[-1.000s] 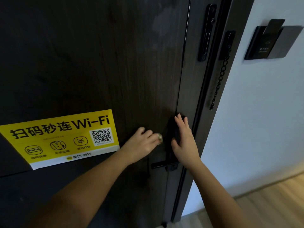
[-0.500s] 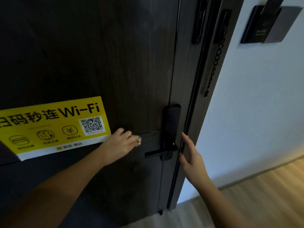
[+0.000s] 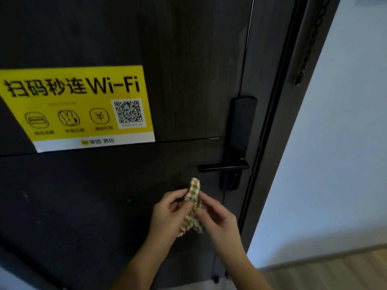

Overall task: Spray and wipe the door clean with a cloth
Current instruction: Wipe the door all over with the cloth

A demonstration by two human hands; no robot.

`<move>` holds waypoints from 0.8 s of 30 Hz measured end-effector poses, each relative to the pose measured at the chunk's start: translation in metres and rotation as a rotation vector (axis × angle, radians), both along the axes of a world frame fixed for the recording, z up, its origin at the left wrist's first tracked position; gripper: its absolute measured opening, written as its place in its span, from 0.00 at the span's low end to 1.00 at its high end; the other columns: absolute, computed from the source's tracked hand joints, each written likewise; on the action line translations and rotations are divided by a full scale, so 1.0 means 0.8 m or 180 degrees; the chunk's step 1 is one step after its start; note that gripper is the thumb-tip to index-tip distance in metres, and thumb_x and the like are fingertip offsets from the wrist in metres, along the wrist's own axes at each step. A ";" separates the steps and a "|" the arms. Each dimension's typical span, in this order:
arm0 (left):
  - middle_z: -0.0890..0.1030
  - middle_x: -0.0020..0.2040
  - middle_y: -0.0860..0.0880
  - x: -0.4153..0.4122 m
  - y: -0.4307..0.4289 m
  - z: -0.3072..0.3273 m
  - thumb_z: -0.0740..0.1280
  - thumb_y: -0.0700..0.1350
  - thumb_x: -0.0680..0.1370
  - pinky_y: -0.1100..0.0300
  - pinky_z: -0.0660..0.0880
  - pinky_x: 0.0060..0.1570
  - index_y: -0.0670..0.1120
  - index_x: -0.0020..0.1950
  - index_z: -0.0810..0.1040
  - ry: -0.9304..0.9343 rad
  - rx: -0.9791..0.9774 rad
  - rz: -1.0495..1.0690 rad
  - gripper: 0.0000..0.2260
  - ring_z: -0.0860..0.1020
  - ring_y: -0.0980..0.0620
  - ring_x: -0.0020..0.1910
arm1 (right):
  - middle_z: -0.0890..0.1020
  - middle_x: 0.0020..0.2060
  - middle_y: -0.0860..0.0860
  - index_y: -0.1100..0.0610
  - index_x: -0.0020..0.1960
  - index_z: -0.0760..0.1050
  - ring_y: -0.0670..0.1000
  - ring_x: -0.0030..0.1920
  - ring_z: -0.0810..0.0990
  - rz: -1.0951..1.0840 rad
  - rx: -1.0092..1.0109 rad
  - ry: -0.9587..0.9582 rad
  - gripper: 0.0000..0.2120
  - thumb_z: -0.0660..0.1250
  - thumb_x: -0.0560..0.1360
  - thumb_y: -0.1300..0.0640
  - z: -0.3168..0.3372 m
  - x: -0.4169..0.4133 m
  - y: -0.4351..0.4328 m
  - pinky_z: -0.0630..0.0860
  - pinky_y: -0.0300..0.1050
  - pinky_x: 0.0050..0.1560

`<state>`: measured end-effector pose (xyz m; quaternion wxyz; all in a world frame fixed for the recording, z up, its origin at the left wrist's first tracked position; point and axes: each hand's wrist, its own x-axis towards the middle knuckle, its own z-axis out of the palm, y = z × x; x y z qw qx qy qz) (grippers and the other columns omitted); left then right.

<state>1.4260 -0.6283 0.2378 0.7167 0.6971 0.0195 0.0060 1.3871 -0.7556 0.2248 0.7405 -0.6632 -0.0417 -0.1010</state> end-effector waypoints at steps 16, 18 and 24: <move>0.59 0.76 0.45 0.117 0.057 -0.144 0.67 0.46 0.73 0.41 0.54 0.71 0.52 0.72 0.68 -0.3216 0.3563 0.1492 0.27 0.54 0.44 0.76 | 0.74 0.60 0.57 0.60 0.63 0.77 0.52 0.61 0.73 -0.2650 -0.2019 -0.2950 0.19 0.67 0.73 0.70 -0.132 0.166 -0.016 0.72 0.45 0.63; 0.55 0.78 0.44 0.130 0.061 -0.135 0.67 0.55 0.73 0.36 0.54 0.70 0.55 0.75 0.62 -0.3177 0.4194 0.1797 0.31 0.51 0.41 0.77 | 0.72 0.66 0.60 0.61 0.67 0.73 0.59 0.66 0.70 -0.2877 -0.2677 -0.2922 0.22 0.65 0.73 0.69 -0.133 0.192 -0.006 0.71 0.54 0.65; 0.53 0.78 0.42 0.152 0.073 -0.145 0.72 0.61 0.68 0.31 0.59 0.65 0.55 0.77 0.58 -0.3032 0.4991 0.1920 0.41 0.53 0.39 0.76 | 0.53 0.78 0.56 0.58 0.78 0.55 0.59 0.77 0.50 -0.2864 -0.3723 -0.2354 0.29 0.55 0.78 0.51 -0.159 0.208 0.018 0.57 0.57 0.75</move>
